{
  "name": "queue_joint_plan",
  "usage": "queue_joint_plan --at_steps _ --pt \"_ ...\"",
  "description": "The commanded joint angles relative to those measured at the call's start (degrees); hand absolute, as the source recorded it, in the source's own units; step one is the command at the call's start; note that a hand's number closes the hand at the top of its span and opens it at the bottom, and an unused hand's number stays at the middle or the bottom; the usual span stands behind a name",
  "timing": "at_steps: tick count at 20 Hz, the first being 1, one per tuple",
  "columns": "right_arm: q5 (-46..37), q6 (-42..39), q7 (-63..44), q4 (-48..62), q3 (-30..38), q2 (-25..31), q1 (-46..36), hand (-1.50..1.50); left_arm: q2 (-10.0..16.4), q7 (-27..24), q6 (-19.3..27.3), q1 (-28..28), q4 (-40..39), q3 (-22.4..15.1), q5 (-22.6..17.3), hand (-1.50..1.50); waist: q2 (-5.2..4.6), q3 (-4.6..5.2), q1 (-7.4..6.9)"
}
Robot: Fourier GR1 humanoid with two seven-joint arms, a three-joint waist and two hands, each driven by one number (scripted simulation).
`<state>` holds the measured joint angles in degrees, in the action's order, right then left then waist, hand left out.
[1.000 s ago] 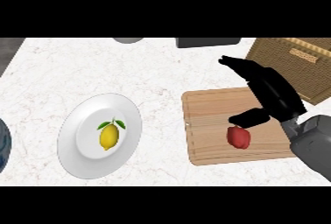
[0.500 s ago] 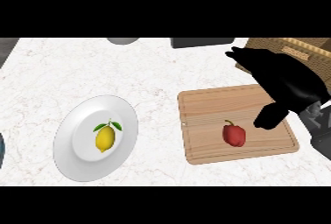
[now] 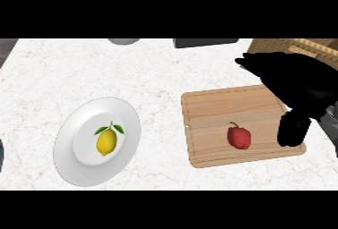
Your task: Pick the bell pepper from the cutting board and place it in the basket
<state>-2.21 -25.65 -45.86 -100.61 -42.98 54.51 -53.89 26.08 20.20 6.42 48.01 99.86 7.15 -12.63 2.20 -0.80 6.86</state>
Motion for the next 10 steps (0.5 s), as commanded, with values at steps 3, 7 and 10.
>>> queue_joint_plan --at_steps 3,7,10 --pt "5.79 -3.93 -7.11 -3.09 0.82 -1.01 -1.57 -1.5 -4.1 -2.94 -1.91 -13.96 3.52 -5.82 -1.64 0.0 -0.85 1.5 1.33" --pt "7.49 -1.66 -8.68 -3.47 2.26 -1.79 -1.47 -1.5 -5.62 -2.45 -1.5 -14.87 3.25 -6.88 -0.47 0.0 -1.2 1.33 0.72" --pt "7.01 -0.42 -9.84 -5.15 0.47 -3.35 -0.6 -1.5 -6.31 -1.87 -1.23 -15.79 2.97 -7.11 0.19 0.0 -1.26 1.34 1.0"
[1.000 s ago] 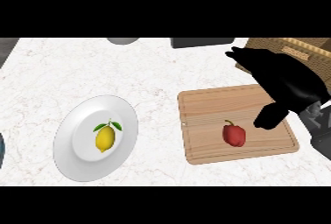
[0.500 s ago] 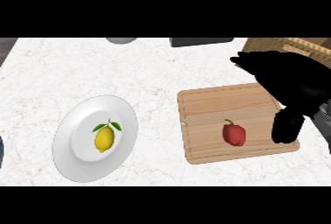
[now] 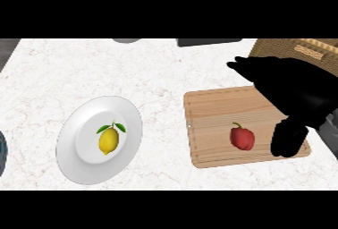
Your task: Pick the bell pepper from the cutting board and place it in the basket
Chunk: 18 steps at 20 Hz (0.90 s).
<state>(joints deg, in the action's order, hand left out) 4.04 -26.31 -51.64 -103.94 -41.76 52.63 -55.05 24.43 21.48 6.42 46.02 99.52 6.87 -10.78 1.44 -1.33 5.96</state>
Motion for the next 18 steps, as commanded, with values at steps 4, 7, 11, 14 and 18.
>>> queue_joint_plan --at_steps 4,7,11,14,18 --pt "-0.15 1.73 -4.0 -0.83 -1.16 -1.61 2.11 -1.5 -3.65 -2.89 -3.23 -14.47 3.0 -5.69 -2.23 0.0 -1.02 1.71 0.43" --pt "-1.77 3.22 -5.15 -2.0 -2.91 -2.46 3.58 -1.5 -5.26 -3.69 -2.64 -14.49 2.24 -6.88 -0.53 0.0 -0.88 1.75 0.69" --pt "-3.18 2.44 -5.27 0.08 -4.21 -1.41 4.59 -1.5 -5.14 -2.9 -3.03 -15.27 3.73 -6.23 -0.47 0.0 -1.17 1.69 0.16" --pt "-5.47 4.49 -5.74 -1.32 -6.85 -2.69 7.11 -1.5 -5.66 -2.53 -3.06 -15.31 3.85 -6.4 0.14 0.0 -1.12 1.61 0.4" --pt "-6.17 4.77 -4.87 -0.96 -6.66 -2.52 7.57 -1.5 -5.87 -2.29 -3.52 -16.64 3.06 -6.01 0.4 0.0 -1.18 1.71 0.48"
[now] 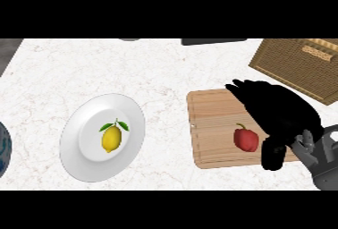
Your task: Pick the bell pepper from the cutting board and place it in the basket
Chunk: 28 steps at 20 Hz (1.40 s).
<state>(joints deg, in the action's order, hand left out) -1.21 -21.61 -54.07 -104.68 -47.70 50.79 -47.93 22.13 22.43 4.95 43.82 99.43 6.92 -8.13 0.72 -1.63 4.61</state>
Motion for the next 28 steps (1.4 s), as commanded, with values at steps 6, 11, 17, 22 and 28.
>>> queue_joint_plan --at_steps 6,11,17,22,28 --pt "-4.16 2.6 -1.48 0.43 -1.66 -1.45 3.03 -1.5 -4.94 -3.36 -1.99 -14.53 2.98 -6.47 -0.81 0.0 -0.49 1.92 1.37" --pt "-7.02 4.22 0.03 1.88 -2.3 -0.77 5.7 -1.5 -5.25 -3.42 -3.05 -14.68 1.99 -5.59 -1.01 0.0 -0.64 1.87 0.98" --pt "-10.78 7.44 0.85 2.47 -3.55 -3.23 8.07 -1.5 -5.2 -2.78 -4.6 -14.94 2.04 -5.44 -0.55 0.0 -0.72 1.79 0.34" --pt "-12.44 7.5 1.06 3.38 -4.23 -3.5 9.2 -1.5 -6.35 -2.7 -4.21 -14.72 2.85 -5.03 -0.27 0.0 -0.66 1.85 0.56" --pt "-14.3 6.46 0.72 6.74 -7.06 -4.05 11.77 -1.5 -7.82 -3.78 -4.78 -15.03 2.31 -5.8 -0.02 0.0 -0.77 1.87 -0.21"
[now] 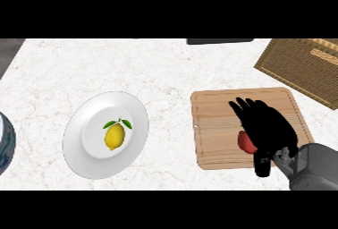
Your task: Pick the bell pepper from the cutting board and place it in the basket
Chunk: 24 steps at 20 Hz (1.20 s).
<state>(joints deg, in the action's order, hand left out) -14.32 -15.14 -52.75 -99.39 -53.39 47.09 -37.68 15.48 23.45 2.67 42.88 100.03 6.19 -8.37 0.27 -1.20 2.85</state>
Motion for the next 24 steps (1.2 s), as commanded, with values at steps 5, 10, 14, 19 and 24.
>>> queue_joint_plan --at_steps 5,10,14,19,24 --pt "-2.57 1.18 -1.33 4.52 -1.55 -3.27 1.81 -1.5 -0.64 -4.55 -2.47 -15.55 0.9 -4.81 1.58 0.0 -0.55 1.4 0.99" --pt "-3.76 2.05 1.06 5.06 -1.13 -2.49 2.9 -1.5 -1.65 -4.65 -2.46 -14.68 1.95 -5.48 2.08 0.0 -0.32 1.3 0.83" --pt "-4.76 2.67 3.64 5.87 -0.91 -2.33 2.83 -1.5 -2.61 -3.77 -1.24 -16.98 0.12 -5.25 2.56 0.0 -0.44 1.37 1.76" --pt "-7.95 3.99 4.54 8.07 -3.3 -4.03 4.35 1.5 -2.84 -5.29 -2.63 -15.27 0.47 -6.36 3.32 0.0 -0.39 1.34 0.33" --pt "-12.39 3.32 7.63 7.95 -5.24 -2.51 2.28 1.5 -2.65 -4.46 -2.42 -16.92 0.35 -5.67 3.4 0.0 -0.37 1.37 0.88"
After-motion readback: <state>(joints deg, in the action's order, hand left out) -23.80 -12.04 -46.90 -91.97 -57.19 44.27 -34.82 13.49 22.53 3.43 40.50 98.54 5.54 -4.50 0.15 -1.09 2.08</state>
